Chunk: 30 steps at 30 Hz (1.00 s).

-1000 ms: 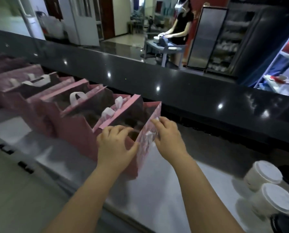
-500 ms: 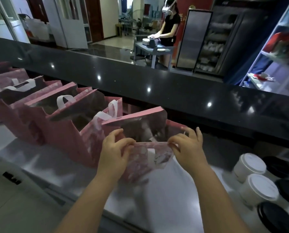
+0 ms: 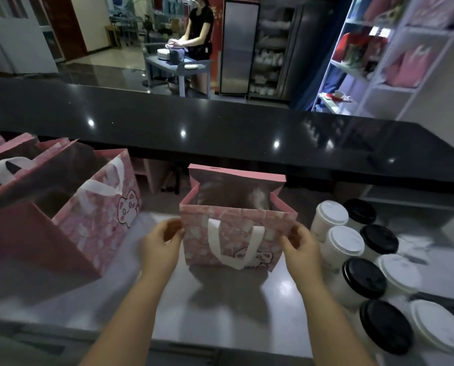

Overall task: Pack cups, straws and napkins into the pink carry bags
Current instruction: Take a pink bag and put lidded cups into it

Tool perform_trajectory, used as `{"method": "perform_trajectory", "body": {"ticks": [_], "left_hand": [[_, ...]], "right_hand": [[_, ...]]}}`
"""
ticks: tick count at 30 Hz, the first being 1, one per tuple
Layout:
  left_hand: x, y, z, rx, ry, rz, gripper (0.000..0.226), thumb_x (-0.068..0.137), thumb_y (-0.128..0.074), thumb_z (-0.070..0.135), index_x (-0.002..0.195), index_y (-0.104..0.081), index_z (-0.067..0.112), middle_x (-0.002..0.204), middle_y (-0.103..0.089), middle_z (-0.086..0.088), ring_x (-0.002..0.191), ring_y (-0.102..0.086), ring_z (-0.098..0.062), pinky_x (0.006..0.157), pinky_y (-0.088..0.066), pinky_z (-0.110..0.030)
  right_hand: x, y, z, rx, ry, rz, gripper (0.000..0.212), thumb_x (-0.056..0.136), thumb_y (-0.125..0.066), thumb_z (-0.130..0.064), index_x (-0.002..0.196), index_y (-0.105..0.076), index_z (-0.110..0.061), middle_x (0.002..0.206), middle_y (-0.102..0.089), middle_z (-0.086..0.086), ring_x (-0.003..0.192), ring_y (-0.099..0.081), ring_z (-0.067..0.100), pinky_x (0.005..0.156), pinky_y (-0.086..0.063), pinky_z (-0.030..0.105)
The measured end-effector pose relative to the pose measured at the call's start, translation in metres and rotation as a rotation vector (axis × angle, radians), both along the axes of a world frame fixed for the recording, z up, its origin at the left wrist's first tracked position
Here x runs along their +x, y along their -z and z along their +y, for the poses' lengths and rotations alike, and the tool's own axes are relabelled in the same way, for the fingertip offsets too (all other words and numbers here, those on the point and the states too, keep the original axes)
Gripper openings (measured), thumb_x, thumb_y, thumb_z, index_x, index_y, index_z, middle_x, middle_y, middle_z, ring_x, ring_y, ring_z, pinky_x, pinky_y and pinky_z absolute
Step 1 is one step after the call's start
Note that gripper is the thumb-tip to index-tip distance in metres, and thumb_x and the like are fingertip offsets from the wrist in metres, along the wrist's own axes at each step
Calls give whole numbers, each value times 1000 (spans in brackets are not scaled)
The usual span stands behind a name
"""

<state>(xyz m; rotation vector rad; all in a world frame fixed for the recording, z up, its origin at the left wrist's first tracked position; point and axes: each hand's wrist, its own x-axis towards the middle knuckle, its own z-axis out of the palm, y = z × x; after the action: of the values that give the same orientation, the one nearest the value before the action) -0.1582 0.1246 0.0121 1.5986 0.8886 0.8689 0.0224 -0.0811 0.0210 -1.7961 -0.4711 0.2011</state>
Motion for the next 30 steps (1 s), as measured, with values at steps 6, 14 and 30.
{"method": "perform_trajectory", "body": {"ticks": [6, 14, 30], "left_hand": [[7, 6, -2, -126, 72, -45, 33, 90, -61, -3, 93, -68, 30, 89, -74, 7, 90, -70, -17, 77, -59, -33], [-7, -23, -23, 157, 59, 21, 37, 85, -72, 13, 110, -59, 37, 103, -65, 18, 97, -61, -1, 82, -52, -24], [99, -95, -158, 964, 661, 251, 38, 83, -62, 31, 121, -59, 29, 120, -57, 5, 112, -48, -22, 91, -36, -39]], "right_hand": [[-9, 7, -6, 168, 164, 70, 30, 92, -61, -9, 96, -65, -38, 94, -73, -15, 91, -67, 6, 77, -54, 24], [-21, 0, -24, 130, 140, -52, 32, 89, -66, -11, 104, -62, -38, 97, -69, -17, 92, -64, 5, 78, -51, 17], [-24, -41, -133, -524, 234, -490, 41, 77, -76, -14, 116, -63, -19, 113, -63, -2, 108, -52, 21, 93, -45, 37]]}}
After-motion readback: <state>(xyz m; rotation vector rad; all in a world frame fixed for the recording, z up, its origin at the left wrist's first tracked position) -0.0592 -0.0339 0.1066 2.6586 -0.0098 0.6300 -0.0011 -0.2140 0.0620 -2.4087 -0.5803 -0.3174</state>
